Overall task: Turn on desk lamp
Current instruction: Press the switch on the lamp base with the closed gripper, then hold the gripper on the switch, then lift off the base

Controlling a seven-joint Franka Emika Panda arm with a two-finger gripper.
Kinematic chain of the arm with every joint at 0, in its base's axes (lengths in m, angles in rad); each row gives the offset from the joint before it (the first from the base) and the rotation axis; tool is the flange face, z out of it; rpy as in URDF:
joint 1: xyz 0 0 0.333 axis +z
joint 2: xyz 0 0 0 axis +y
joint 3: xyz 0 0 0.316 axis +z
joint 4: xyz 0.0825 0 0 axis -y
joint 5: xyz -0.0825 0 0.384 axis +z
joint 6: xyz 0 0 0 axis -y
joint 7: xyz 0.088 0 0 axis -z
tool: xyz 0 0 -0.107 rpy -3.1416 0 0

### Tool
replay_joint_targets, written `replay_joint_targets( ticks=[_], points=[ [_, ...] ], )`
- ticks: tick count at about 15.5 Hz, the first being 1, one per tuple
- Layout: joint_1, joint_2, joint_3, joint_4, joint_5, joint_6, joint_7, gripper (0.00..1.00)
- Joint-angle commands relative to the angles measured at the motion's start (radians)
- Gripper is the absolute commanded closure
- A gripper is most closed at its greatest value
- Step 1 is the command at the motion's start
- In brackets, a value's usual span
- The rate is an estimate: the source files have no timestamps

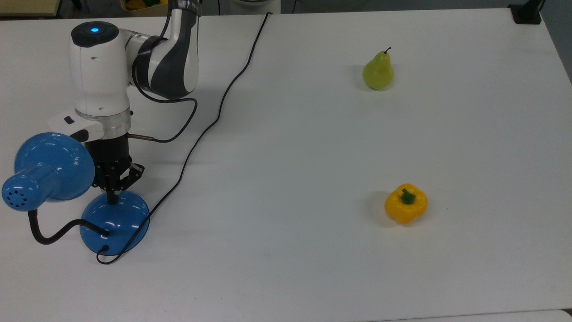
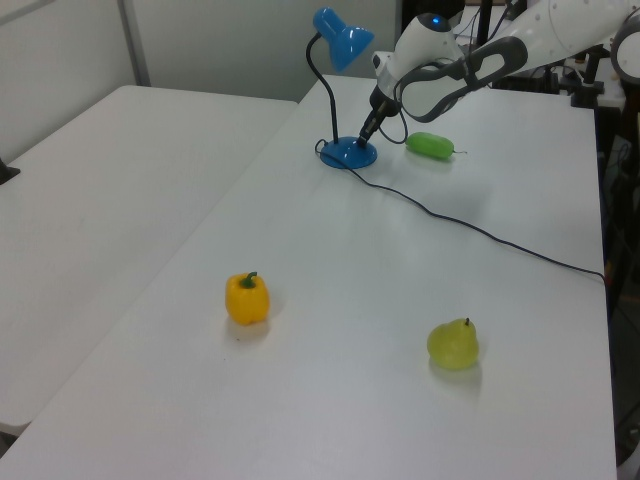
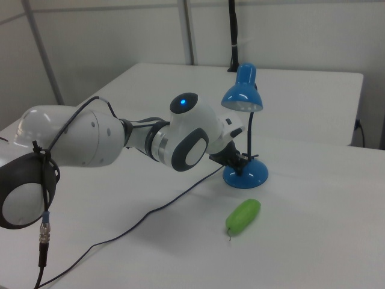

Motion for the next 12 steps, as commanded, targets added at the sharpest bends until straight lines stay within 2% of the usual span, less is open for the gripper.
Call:
replay_joint_targets(
  ticks=[1,12],
  points=[
    [0.002,0.03,-0.007,0.022,-0.015,0.06,-0.013,1.0],
    [0.002,0.025,-0.007,0.013,-0.018,0.073,-0.03,1.0]
  ],
)
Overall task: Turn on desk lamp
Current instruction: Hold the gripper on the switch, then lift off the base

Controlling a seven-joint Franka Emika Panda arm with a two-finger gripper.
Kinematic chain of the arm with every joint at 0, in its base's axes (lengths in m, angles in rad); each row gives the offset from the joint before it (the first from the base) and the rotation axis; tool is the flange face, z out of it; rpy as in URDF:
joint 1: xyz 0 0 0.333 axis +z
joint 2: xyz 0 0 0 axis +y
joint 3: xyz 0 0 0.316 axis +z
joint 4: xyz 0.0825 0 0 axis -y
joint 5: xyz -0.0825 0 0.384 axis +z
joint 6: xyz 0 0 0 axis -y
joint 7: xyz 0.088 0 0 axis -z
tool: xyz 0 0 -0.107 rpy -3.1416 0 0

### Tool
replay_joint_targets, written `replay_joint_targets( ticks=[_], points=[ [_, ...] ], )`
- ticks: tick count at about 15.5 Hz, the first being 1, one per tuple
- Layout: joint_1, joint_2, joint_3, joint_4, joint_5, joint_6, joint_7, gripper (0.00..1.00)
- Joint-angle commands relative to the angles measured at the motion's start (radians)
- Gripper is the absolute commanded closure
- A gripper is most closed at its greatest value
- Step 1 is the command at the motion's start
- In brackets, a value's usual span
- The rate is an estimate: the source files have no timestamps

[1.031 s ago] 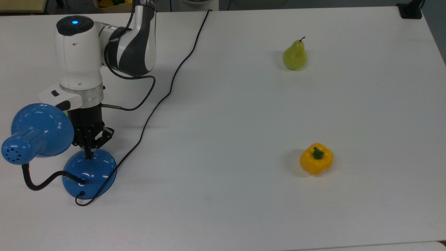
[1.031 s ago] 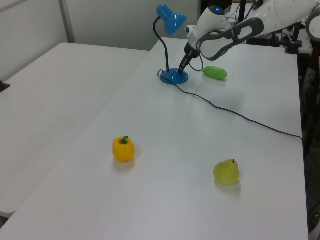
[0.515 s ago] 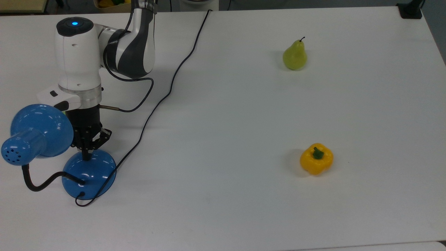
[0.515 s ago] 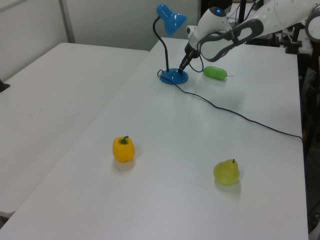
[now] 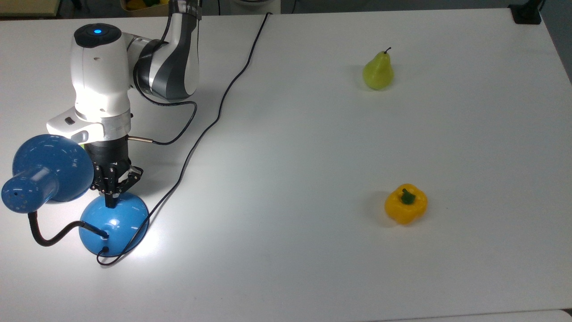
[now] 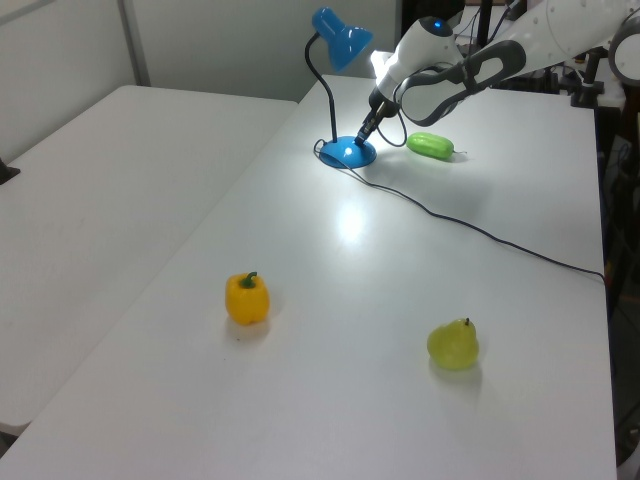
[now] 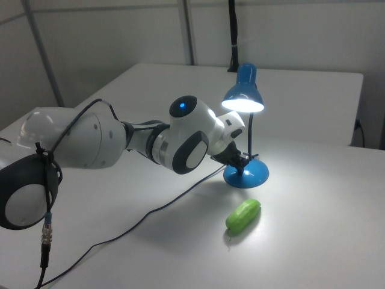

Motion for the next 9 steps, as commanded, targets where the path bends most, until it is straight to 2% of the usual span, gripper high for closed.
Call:
replay_joint_targets(
  ticks=[1,9],
  points=[
    [0.003,-0.004,-0.007,0.012,-0.016,0.019,-0.023,1.0],
    [0.012,-0.163,-0.005,-0.154,-0.014,-0.036,-0.017,1.0]
  ],
)
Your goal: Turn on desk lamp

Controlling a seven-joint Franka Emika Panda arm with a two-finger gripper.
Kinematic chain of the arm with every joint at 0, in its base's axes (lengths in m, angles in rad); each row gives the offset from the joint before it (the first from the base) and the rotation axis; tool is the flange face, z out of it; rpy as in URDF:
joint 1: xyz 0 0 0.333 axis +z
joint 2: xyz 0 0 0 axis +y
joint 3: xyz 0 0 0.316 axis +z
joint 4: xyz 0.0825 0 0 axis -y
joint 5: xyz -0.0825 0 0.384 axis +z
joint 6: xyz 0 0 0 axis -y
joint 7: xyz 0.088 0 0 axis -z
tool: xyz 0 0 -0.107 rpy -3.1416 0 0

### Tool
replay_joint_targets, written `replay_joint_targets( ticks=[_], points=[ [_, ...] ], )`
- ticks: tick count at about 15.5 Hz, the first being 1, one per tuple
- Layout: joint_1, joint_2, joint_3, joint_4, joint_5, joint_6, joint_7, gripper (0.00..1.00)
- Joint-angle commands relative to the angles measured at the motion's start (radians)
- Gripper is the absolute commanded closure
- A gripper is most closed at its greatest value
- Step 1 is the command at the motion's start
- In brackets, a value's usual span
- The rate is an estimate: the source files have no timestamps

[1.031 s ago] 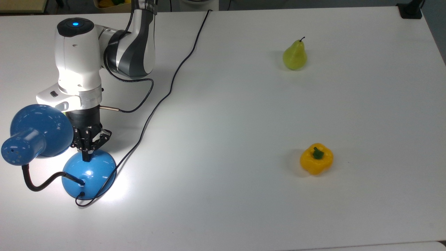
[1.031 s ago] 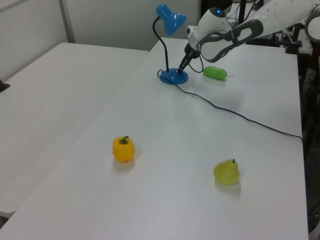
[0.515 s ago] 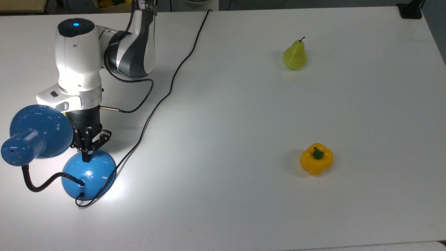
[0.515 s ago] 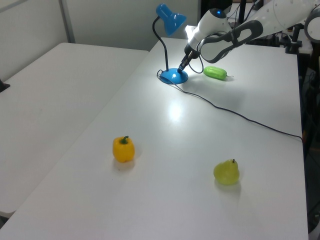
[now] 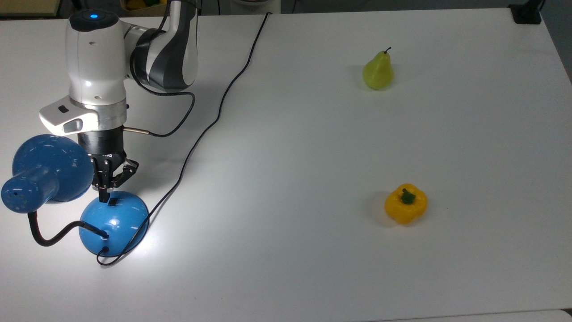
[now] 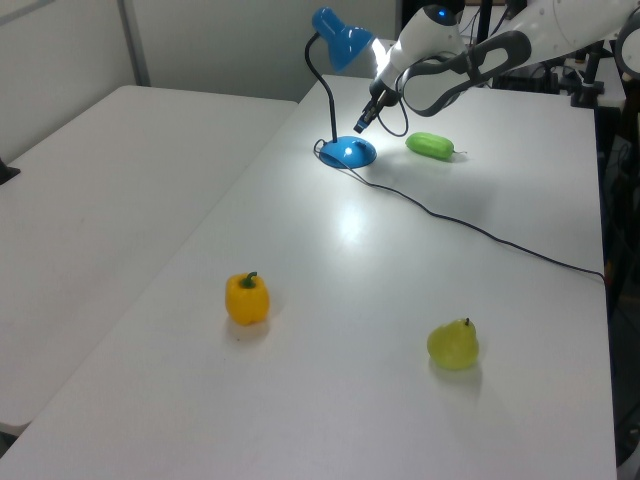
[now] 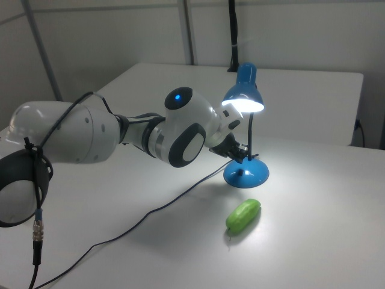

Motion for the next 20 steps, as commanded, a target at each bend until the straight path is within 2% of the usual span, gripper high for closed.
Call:
replay_joint_targets(
  ticks=[1,5,8,10,11,12,13,14,16,20],
  points=[
    [0.013,-0.128,-0.005,-0.139,-0.014,-0.075,-0.013,1.0],
    [0.016,-0.188,0.006,-0.139,-0.014,-0.294,-0.009,1.0],
    [0.048,-0.258,0.007,-0.136,-0.016,-0.553,-0.007,0.97],
    [0.054,-0.315,0.006,-0.136,-0.013,-0.688,0.007,0.85],
    [0.054,-0.346,0.006,-0.135,-0.011,-0.765,0.031,0.67],
    [0.057,-0.373,0.006,-0.136,-0.011,-0.838,0.059,0.55],
    [0.063,-0.405,0.006,-0.136,-0.013,-0.907,0.077,0.45],
    [0.071,-0.441,0.006,-0.136,-0.013,-0.963,0.082,0.4],
    [0.074,-0.511,0.006,-0.136,-0.013,-1.044,0.087,0.0],
    [0.112,-0.643,-0.003,-0.13,0.001,-1.236,0.09,0.0]
  ],
)
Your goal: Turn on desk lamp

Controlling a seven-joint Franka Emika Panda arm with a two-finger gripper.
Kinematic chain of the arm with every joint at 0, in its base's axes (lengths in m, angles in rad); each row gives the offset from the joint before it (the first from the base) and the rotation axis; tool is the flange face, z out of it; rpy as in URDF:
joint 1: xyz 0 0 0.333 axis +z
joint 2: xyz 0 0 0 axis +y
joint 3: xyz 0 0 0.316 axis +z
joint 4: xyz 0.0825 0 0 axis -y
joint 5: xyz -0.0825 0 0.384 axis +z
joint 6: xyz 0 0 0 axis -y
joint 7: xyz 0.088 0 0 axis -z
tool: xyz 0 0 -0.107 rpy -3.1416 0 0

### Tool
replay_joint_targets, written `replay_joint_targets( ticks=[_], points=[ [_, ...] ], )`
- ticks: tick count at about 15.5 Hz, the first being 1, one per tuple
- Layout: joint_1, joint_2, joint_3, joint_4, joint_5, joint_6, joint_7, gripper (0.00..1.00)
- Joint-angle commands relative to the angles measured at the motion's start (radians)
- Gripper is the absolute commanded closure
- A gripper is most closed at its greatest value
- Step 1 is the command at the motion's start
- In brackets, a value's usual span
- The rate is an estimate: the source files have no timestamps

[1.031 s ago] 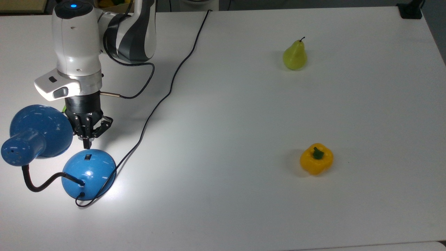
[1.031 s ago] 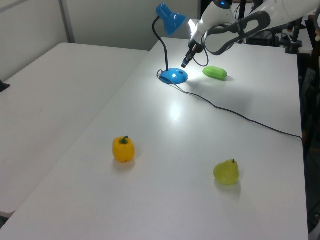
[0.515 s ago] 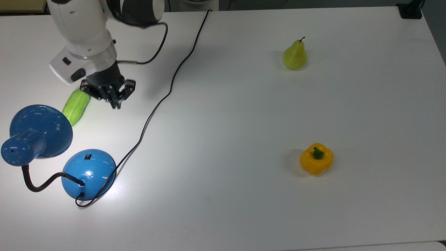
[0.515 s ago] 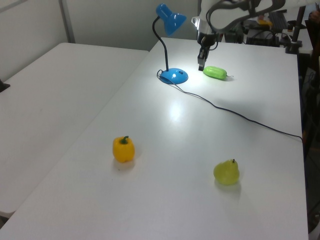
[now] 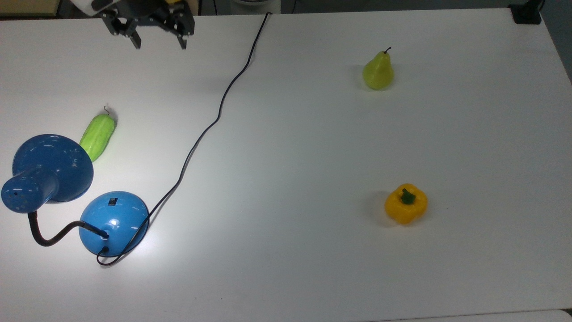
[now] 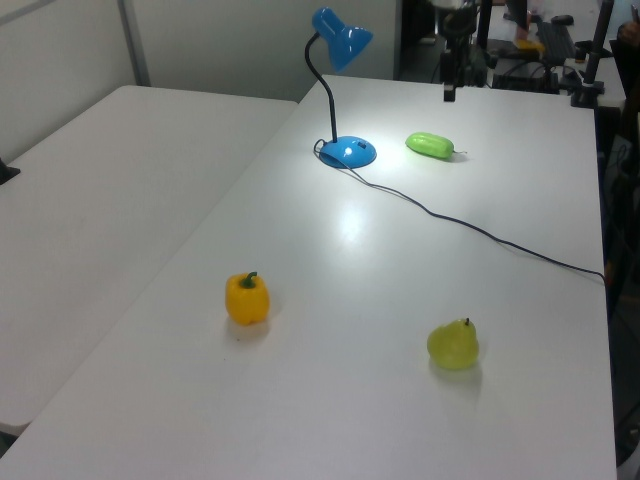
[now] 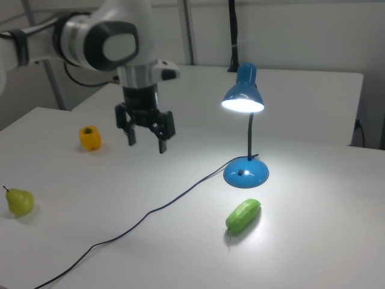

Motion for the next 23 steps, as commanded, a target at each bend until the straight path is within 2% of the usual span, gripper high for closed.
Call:
replay_joint_targets(
  ticks=[1,4,8,11,12,14,18,21,23],
  points=[
    [0.059,-0.147,-0.016,-0.047,0.001,-0.159,0.024,0.0],
    [0.092,-0.21,-0.016,-0.045,0.009,-0.206,0.077,0.0],
    [0.127,-0.227,-0.004,-0.03,0.035,-0.189,0.235,0.0],
    [0.139,-0.227,0.0,-0.027,0.081,-0.126,0.239,0.0],
    [0.138,-0.225,0.017,-0.031,0.09,-0.088,0.24,0.0],
    [0.136,-0.222,0.034,-0.046,0.09,-0.028,0.237,0.0],
    [0.136,-0.213,0.036,-0.077,0.081,0.088,0.204,0.0],
    [0.133,-0.208,0.039,-0.088,0.061,0.113,0.119,0.0],
    [0.127,-0.21,0.039,-0.086,0.056,0.104,0.116,0.0]
  ],
)
